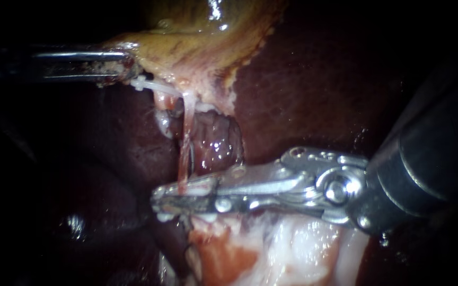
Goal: Going back second clip right tube
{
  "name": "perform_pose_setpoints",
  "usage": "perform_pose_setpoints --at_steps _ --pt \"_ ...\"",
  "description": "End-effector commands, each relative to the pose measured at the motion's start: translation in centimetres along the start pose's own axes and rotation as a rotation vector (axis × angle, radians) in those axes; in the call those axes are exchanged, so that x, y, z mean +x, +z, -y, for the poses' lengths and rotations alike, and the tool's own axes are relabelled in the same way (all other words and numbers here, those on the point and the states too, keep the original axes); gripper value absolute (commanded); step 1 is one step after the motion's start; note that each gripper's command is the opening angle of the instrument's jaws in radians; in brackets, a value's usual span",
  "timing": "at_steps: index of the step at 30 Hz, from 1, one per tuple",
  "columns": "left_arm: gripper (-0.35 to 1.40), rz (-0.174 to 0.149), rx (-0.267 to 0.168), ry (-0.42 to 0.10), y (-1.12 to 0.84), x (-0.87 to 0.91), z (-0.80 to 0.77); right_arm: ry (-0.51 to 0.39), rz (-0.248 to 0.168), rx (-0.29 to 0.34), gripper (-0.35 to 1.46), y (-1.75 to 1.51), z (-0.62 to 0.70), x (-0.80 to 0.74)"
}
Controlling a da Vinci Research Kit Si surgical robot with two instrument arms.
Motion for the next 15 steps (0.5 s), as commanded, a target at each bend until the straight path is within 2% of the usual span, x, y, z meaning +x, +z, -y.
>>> perform_pose_setpoints --at_steps 1,4,5,9,13,15 --pt "-0.35 0.0 0.001 0.0 0.0 0.0 0.0 -0.001 0.002 0.013 -0.17 0.01 -0.01 0.0" --pt "-0.35 0.0 0.001 0.0 0.0 0.0 -0.01 -0.013 0.002 0.05 0.3 0.06 -0.07 -0.03" --pt "-0.35 0.0 0.001 0.0 0.0 0.0 -0.01 -0.012 0.002 0.048 0.36 0.09 -0.11 -0.04" --pt "-0.35 0.0 0.001 0.0 0.0 0.0 -0.02 -0.023 -0.022 0.014 0.45 0.12 -0.32 -0.11" --pt "-0.35 0.0 0.002 0.0 0.0 0.0 -0.04 -0.112 0.011 -0.036 0.46 0.06 -0.54 -0.16" --pt "-0.35 -0.001 0.002 0.0 0.0 0.0 -0.05 -0.182 0.005 -0.098 0.49 0.02 -0.64 -0.15"
